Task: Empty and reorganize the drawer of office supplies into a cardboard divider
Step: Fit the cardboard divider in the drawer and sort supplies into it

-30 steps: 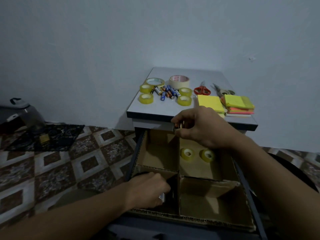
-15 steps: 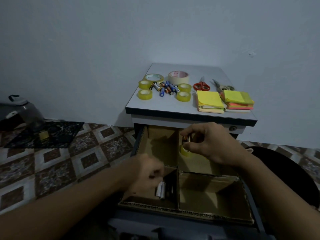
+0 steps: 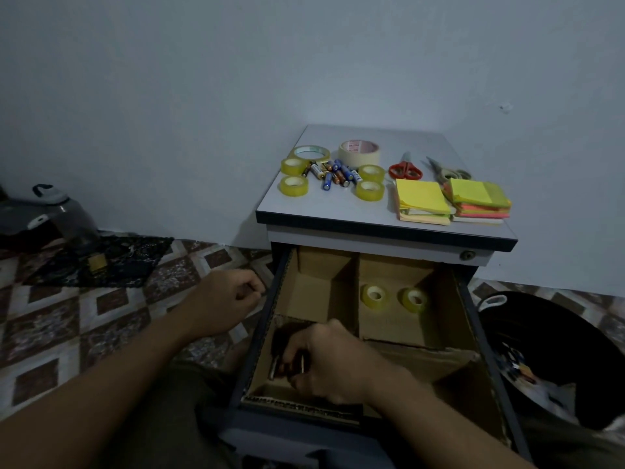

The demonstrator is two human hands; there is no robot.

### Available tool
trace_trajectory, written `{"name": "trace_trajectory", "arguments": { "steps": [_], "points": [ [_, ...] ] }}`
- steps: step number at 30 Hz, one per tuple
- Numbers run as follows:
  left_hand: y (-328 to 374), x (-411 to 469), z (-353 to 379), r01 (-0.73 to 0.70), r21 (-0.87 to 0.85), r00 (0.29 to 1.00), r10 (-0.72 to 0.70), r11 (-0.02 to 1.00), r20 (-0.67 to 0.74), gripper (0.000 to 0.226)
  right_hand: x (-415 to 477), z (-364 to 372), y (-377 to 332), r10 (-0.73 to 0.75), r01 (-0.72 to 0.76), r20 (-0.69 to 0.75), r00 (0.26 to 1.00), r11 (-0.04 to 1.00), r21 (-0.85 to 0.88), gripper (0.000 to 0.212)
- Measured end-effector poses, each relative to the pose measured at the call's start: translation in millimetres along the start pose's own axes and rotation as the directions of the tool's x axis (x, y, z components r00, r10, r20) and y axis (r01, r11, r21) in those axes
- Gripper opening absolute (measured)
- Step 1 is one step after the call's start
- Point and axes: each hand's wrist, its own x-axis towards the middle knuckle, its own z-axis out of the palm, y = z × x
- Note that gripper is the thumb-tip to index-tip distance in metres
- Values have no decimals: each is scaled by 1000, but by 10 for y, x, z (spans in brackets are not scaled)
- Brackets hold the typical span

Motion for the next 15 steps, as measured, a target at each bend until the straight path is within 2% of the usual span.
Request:
{"name": "trace_trajectory", "arguments": {
  "steps": [7, 15],
  "points": [
    [-5, -42, 19, 12, -41, 999, -9, 999, 52, 10, 302, 294, 59, 82, -77, 24, 996, 983, -169, 18],
    [54, -58, 35, 26, -69, 998, -22, 997, 51, 10, 342, 398, 62, 92, -79, 43, 995, 966, -248, 24]
  ]
}}
